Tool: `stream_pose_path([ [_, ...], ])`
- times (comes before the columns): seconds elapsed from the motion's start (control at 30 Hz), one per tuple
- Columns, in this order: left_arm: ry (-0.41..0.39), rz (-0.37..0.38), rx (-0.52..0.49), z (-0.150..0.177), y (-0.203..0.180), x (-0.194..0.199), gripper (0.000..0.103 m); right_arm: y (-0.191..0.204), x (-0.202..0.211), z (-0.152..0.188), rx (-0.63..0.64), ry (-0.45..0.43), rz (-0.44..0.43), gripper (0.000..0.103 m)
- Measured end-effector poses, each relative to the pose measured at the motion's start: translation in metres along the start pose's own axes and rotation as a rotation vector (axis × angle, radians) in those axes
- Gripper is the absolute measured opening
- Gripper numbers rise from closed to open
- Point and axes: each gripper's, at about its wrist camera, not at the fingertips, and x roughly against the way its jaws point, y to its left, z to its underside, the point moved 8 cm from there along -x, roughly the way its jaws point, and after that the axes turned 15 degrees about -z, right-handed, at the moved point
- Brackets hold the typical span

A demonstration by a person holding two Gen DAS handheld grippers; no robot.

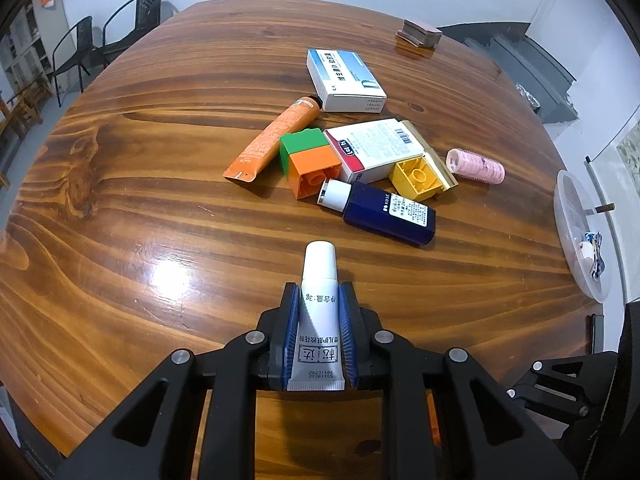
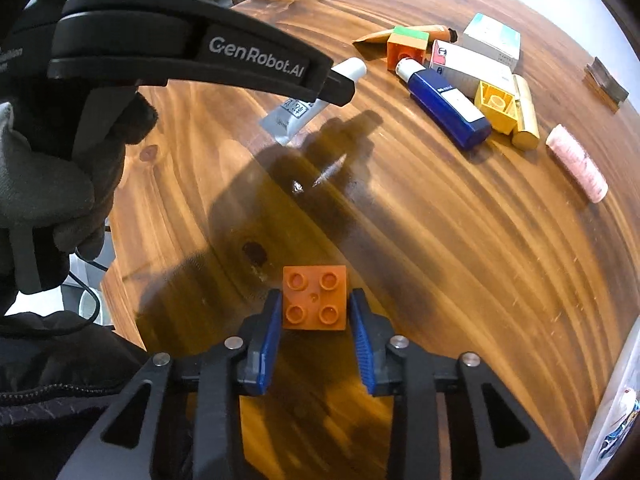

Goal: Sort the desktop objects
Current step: 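Carry the tube and brick over the clear bowl and release both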

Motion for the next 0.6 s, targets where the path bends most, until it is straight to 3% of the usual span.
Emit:
stream_pose_path([
  [0.17,-0.003,0.015,-0.028,0.0,-0.009,0.003,0.022,-0.014,0.011,0.002,-0.056,-0.052,0.003,0.037],
  [0.37,-0.03,0.048,-0.084,-0.002,-0.03,0.015,0.022,-0.042,0.049,0.009,-0.164,-0.177,0.022,0.037],
  [0.43,-0.043,0.099,-0.142,-0.001,-0.042,0.022,0.022,-0.049,0.062,0.016,-0.198,-0.214,0.036,0.037],
  [0.6,-0.061,0.141,-0.198,0.005,-0.078,0.037,0.022,-0.076,0.098,0.035,-0.276,-0.292,0.078,0.037],
])
